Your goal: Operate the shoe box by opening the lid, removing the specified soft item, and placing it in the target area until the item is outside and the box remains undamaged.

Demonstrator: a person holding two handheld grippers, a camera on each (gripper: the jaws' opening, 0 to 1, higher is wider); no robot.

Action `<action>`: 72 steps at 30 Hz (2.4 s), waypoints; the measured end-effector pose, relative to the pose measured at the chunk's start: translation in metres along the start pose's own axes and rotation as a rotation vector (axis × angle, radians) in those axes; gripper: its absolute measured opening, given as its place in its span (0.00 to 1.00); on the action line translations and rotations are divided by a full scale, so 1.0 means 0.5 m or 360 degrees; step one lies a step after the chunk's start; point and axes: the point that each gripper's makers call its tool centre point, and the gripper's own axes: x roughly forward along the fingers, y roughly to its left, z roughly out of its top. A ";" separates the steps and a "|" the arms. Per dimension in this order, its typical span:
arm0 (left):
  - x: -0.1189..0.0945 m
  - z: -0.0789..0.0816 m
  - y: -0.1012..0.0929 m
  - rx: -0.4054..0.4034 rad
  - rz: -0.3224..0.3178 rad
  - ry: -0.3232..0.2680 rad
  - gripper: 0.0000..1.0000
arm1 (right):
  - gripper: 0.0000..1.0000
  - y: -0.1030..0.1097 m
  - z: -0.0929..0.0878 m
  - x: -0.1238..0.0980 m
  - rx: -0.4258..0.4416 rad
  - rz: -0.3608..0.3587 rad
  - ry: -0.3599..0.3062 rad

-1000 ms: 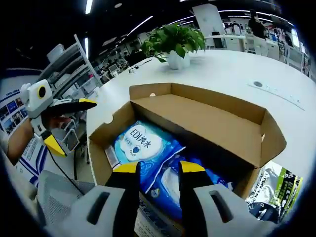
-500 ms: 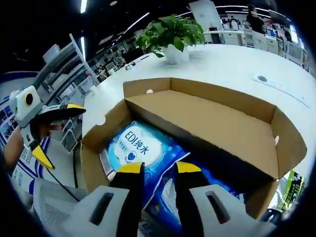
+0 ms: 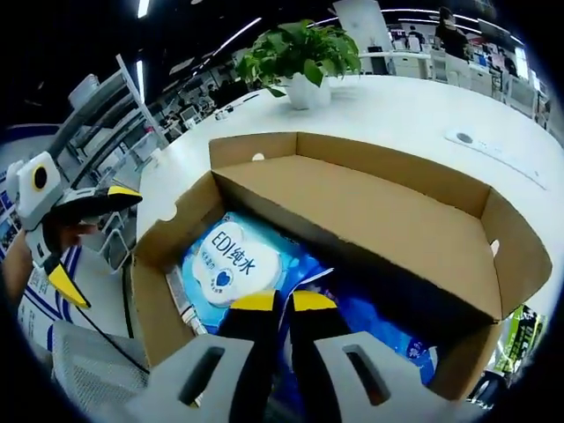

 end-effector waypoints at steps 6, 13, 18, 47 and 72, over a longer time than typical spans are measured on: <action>0.003 0.000 -0.002 0.0010 -0.0002 0.0009 0.90 | 0.00 0.007 0.009 -0.016 0.0031 -0.0013 -0.0048; 0.012 0.002 0.003 0.0021 0.0008 0.0036 0.85 | 0.00 -0.002 0.010 -0.041 0.0111 -0.0047 -0.0087; 0.020 0.003 0.011 0.0006 0.0031 0.0058 0.77 | 0.00 -0.013 0.011 -0.070 0.0159 -0.0078 -0.0143; 0.123 -0.024 -0.011 -0.0075 -0.0083 0.0369 0.48 | 0.00 -0.072 -0.015 -0.180 0.0270 -0.0229 -0.0205; 0.200 -0.069 -0.069 -0.0714 -0.0444 0.0452 0.26 | 0.00 -0.085 -0.049 -0.196 0.0096 -0.0320 -0.0143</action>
